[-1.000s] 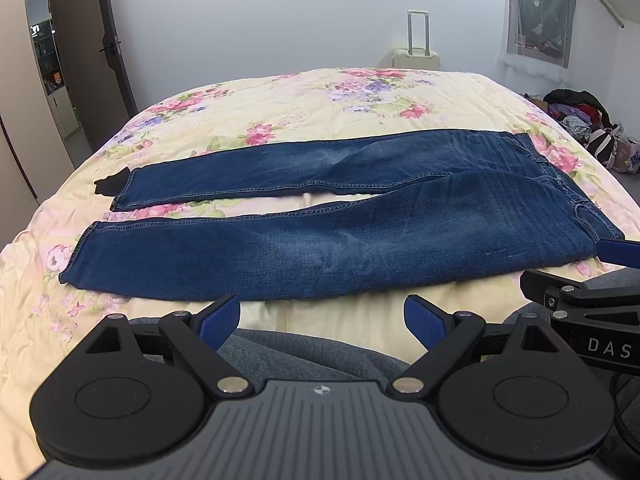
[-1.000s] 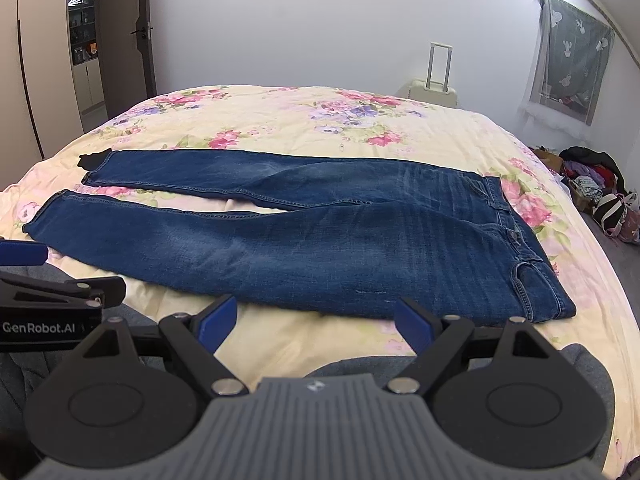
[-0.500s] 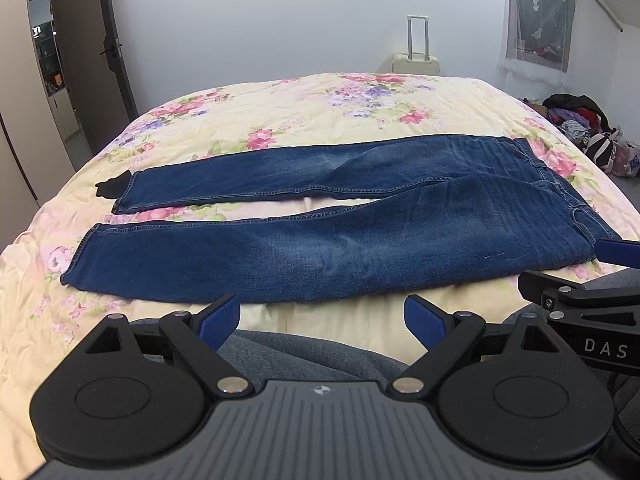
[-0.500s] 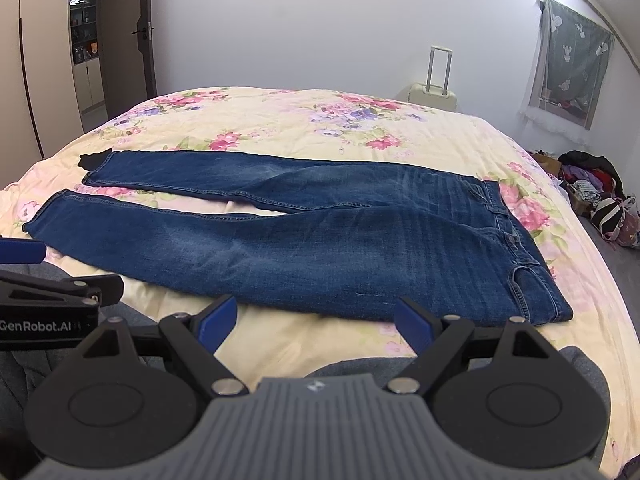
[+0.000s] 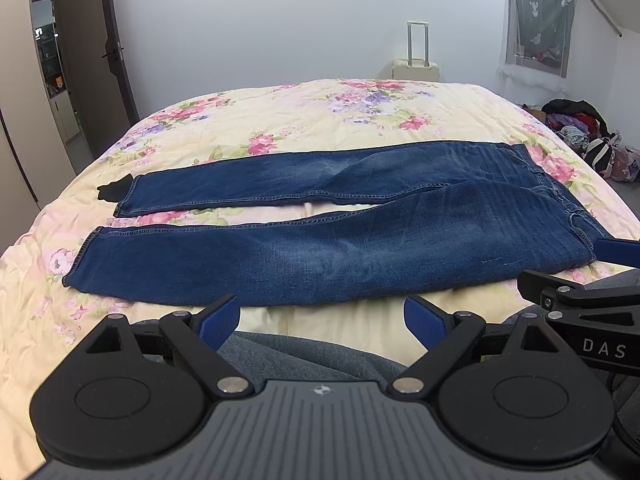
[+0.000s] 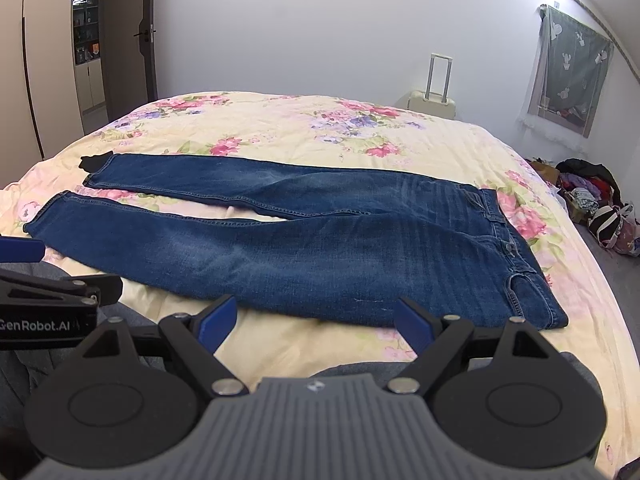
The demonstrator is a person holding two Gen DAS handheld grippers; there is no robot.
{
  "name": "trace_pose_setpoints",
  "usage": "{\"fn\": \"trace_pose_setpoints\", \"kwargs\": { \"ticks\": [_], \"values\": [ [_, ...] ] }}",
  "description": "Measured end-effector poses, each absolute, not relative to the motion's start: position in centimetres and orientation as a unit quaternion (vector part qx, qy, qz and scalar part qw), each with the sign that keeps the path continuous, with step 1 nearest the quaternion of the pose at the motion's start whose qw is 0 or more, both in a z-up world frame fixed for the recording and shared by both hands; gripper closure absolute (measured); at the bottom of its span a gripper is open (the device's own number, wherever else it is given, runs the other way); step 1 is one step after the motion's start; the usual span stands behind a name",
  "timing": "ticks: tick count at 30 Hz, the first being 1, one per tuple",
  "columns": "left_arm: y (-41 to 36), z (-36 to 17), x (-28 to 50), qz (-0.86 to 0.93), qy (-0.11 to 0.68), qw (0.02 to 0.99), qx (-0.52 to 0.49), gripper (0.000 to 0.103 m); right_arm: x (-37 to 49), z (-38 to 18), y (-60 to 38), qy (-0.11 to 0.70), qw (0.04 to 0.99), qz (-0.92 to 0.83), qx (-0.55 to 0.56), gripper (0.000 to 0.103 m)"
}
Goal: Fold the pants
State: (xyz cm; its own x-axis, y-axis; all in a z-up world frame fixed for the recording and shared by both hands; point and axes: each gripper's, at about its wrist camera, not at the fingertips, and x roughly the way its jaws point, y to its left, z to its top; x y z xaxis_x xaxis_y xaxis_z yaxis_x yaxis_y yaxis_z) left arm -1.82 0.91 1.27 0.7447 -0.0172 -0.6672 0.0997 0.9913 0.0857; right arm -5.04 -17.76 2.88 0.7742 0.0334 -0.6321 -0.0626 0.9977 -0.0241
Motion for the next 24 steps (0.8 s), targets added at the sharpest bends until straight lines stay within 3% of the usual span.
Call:
{"fn": "trace_pose_setpoints", "kwargs": {
  "ticks": [24],
  "values": [
    [1.15,1.74,-2.75,-0.031,0.344,0.937,0.049,0.000,-6.05,3.37,-17.56,0.326,0.945,0.028,-0.026,0.021]
  ]
}}
